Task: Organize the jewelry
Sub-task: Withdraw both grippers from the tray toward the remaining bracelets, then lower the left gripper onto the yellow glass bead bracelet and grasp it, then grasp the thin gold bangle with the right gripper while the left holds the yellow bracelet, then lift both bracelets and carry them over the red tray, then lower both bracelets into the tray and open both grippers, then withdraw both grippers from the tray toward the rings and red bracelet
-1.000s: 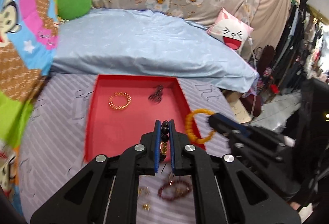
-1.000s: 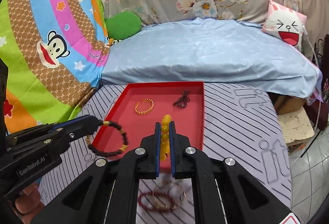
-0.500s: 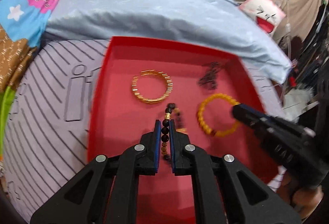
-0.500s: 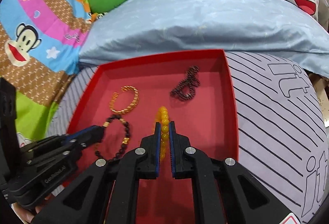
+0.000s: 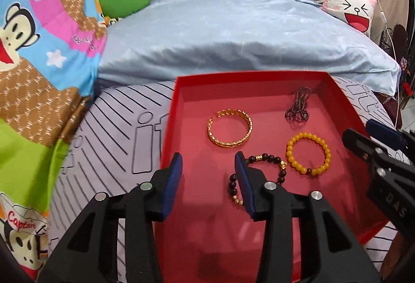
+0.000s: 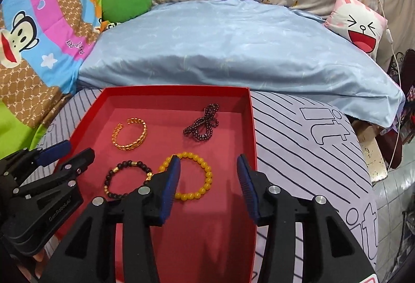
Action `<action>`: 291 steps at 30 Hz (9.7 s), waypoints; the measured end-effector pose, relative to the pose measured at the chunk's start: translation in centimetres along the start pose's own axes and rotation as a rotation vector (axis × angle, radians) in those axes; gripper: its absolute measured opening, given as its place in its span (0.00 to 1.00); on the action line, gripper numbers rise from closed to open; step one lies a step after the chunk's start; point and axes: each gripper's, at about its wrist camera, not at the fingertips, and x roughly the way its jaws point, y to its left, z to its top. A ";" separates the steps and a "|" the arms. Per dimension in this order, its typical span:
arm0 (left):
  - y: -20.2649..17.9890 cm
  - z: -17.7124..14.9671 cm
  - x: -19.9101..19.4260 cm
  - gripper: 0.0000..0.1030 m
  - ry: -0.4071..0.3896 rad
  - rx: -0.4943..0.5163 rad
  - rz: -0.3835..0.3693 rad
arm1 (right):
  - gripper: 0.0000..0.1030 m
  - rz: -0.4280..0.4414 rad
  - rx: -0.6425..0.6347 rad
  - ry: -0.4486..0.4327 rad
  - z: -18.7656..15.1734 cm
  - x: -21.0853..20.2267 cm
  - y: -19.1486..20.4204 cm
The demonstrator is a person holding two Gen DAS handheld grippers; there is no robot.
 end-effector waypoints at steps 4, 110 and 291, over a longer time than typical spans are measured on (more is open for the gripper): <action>0.1 -0.7 -2.1 0.41 -0.016 0.000 0.021 | 0.43 0.015 0.009 -0.019 -0.7 -2.3 0.0; 1.9 -18.3 -8.7 0.09 0.091 -0.127 0.010 | 0.04 0.016 0.084 0.112 -15.5 -6.5 -0.9; 0.6 -9.4 -9.5 0.41 0.022 -0.112 -0.031 | 0.42 0.074 0.035 -0.023 -10.3 -10.1 0.3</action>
